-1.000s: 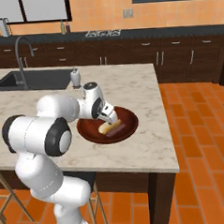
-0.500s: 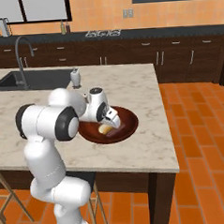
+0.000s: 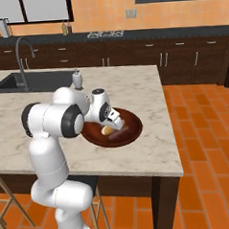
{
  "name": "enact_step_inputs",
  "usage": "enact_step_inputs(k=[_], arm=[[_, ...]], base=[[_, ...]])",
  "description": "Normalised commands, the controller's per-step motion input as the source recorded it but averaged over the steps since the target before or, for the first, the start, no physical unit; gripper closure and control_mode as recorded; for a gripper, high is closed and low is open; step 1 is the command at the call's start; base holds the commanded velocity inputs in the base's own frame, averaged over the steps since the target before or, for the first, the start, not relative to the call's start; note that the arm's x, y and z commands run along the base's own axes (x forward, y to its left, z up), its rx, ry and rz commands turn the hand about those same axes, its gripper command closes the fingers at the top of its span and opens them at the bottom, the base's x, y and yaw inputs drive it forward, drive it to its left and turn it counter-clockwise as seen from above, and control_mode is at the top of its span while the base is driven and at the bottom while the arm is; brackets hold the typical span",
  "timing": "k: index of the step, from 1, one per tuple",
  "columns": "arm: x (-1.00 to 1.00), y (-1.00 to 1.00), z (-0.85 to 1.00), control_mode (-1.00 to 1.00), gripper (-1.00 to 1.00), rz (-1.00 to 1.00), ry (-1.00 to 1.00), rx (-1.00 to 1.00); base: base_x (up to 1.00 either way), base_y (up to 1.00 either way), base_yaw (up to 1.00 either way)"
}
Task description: Place one bun and one sausage from the bowl on each plate.
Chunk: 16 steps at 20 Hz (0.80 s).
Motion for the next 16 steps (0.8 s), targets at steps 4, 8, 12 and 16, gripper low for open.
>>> enact_step_inputs(k=[4, 8, 12, 16], arm=[[0.13, 0.21, -0.49, -1.0, 1.0, 0.01, 0.0, 0.0], [-0.03, 0.01, -0.32, -1.0, 1.0, 0.0, 0.0, 0.0], [-0.43, 0.0, 0.15, -1.0, 1.0, 0.0, -0.07, 0.0], [-0.63, 0.0, 0.8, -1.0, 1.0, 0.01, -0.2, 0.0]], base=[[0.0, 0.0, 0.0], [0.0, 0.0, 0.0], [0.0, 0.0, 0.0], [0.0, 0.0, 0.0]])
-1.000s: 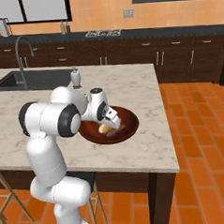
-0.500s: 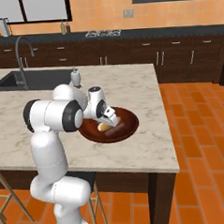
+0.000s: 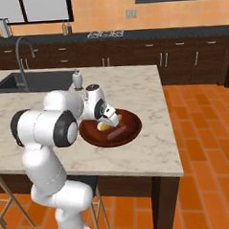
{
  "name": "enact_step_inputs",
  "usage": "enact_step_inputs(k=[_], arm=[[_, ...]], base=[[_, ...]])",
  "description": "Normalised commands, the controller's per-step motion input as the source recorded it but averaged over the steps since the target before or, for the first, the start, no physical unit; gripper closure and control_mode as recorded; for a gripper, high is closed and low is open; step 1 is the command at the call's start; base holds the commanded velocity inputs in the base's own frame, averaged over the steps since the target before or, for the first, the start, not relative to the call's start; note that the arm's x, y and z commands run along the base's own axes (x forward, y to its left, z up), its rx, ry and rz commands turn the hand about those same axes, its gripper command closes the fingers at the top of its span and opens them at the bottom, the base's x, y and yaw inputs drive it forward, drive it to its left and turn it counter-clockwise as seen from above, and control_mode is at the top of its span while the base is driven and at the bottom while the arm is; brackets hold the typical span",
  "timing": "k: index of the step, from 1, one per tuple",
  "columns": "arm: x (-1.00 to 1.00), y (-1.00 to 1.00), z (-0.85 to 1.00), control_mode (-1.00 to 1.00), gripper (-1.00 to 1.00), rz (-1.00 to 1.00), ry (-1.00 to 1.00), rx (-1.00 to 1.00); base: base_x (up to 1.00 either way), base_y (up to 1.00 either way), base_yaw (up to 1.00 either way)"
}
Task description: Place one bun and one sausage from the bowl on each plate.
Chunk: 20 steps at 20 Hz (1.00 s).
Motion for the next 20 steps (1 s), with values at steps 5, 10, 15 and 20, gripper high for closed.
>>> enact_step_inputs(k=[5, 10, 15, 20], arm=[[-0.71, 0.05, 1.0, -1.0, 1.0, 0.01, -0.07, 0.01], [-1.0, 0.28, 0.99, -1.0, 1.0, 0.05, -0.01, 0.04], [-1.0, 0.42, 0.63, -1.0, 1.0, 0.07, 0.1, 0.05], [-1.0, -0.03, -0.57, -1.0, 1.0, 0.0, 0.19, -0.07]], base=[[0.0, 0.0, 0.0], [0.0, 0.0, 0.0], [0.0, 0.0, 0.0], [0.0, 0.0, 0.0]])
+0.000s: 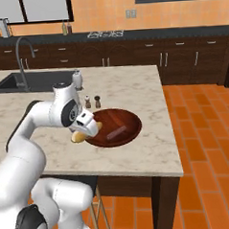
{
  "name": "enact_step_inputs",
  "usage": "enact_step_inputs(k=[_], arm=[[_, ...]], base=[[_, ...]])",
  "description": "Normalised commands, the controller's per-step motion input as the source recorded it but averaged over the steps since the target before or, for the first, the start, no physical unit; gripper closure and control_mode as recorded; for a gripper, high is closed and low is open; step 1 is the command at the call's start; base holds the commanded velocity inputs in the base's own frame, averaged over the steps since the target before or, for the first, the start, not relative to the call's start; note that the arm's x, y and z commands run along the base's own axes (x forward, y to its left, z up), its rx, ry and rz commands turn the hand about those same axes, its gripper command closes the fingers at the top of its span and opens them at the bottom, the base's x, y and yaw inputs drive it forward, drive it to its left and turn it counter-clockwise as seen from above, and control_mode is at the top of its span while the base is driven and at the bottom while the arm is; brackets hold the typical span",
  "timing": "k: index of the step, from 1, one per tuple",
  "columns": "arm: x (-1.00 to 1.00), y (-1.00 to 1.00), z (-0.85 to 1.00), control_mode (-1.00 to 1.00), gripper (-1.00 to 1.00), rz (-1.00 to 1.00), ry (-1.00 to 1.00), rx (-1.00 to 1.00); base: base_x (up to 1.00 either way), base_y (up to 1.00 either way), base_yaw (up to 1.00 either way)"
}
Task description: Place one bun and one sausage from the bowl on each plate.
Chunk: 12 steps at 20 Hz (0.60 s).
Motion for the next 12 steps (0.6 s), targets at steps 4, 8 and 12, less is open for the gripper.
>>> enact_step_inputs(k=[4, 8, 12], arm=[[-0.1, 0.0, -0.08, -1.0, 1.0, 0.0, 0.02, 0.0], [-0.07, 0.33, 0.0, -1.0, 1.0, 0.0, 0.0, 0.0], [0.0, 0.0, 0.0, 1.0, 1.0, 0.0, 0.0, 0.0]], base=[[0.0, 0.0, 0.0], [0.0, 0.0, 0.0], [-0.29, 1.0, 0.0]])
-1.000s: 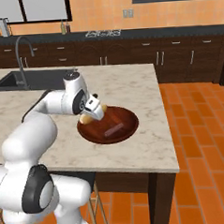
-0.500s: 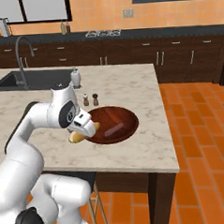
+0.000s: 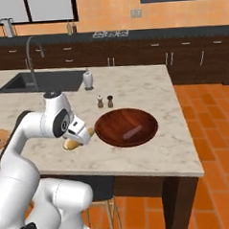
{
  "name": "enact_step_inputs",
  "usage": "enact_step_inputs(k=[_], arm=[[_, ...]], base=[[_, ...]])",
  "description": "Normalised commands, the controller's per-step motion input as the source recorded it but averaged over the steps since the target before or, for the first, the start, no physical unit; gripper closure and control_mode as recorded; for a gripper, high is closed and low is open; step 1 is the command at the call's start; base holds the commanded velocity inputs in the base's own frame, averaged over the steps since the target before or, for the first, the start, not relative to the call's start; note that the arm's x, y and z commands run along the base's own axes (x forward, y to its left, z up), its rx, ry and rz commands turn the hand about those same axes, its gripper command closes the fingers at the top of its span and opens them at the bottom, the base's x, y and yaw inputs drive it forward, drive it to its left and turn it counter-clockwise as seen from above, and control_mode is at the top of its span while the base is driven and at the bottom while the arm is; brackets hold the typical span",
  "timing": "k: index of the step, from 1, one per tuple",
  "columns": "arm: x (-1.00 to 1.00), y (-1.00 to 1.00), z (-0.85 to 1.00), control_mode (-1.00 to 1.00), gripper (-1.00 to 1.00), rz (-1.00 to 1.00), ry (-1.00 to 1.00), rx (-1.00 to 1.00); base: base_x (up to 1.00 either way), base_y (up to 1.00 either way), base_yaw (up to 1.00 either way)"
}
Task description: Place one bun and one sausage from the bowl on each plate.
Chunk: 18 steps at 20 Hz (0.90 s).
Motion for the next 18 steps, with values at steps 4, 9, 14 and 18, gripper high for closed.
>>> enact_step_inputs(k=[4, 9, 14, 18], arm=[[0.0, 0.0, 0.0, 1.0, 1.0, 0.0, 0.0, 0.0], [0.0, 0.0, 0.0, 1.0, 1.0, 0.0, 0.0, 0.0], [0.0, 0.0, 0.0, 1.0, 1.0, 0.0, 0.0, 0.0], [0.0, 0.0, 0.0, 1.0, 1.0, 0.0, 0.0, 0.0]], base=[[-0.35, 1.0, 0.0], [-0.4, 1.0, 0.0], [-0.29, 1.0, 0.0], [-0.11, 1.0, 0.0]])
